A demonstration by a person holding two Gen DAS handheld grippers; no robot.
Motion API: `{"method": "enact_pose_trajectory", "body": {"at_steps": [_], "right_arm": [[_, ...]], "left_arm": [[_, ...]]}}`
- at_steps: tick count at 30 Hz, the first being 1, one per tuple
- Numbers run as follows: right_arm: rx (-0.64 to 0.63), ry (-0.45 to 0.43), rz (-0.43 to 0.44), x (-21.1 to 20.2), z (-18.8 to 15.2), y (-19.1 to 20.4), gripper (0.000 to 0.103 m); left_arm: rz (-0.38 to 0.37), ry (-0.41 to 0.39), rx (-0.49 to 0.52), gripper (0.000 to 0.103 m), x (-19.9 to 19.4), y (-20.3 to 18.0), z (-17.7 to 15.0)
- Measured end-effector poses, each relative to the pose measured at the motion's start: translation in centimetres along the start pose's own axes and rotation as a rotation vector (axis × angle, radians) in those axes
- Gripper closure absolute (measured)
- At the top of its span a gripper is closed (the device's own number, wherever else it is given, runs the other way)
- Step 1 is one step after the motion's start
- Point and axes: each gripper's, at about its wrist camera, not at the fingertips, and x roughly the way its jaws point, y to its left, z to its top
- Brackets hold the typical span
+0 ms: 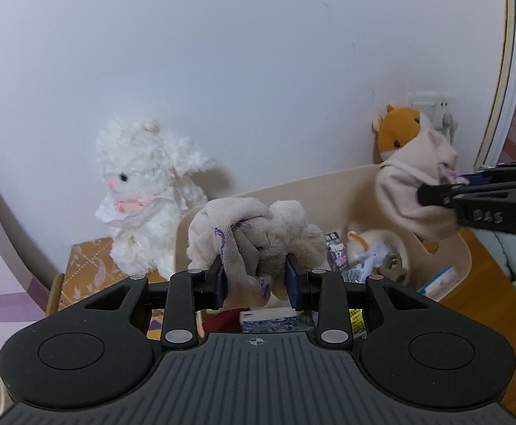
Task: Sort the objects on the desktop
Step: 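Carry both beige socks up over the basket, then open both tools to drop the socks into the basket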
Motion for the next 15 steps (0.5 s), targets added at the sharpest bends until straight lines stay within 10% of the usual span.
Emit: {"method": "enact_pose_trajectory", "body": {"at_steps": [6, 10, 15], "right_arm": [[-0.072, 0.075, -0.038, 2.1, -0.6, 1.6, 0.075], [-0.083, 0.104, -0.044, 2.6, -1.2, 2.0, 0.055], [-0.121, 0.087, -0.037, 1.8, -1.9, 2.1, 0.032]], "left_arm": [[0.012, 0.057, 0.006, 0.068, 2.2, -1.1, -0.3], [0.036, 0.062, -0.003, 0.06, 2.9, -1.0, -0.3], [0.057, 0.062, -0.026, 0.03, 2.5, -0.4, 0.0]]}}
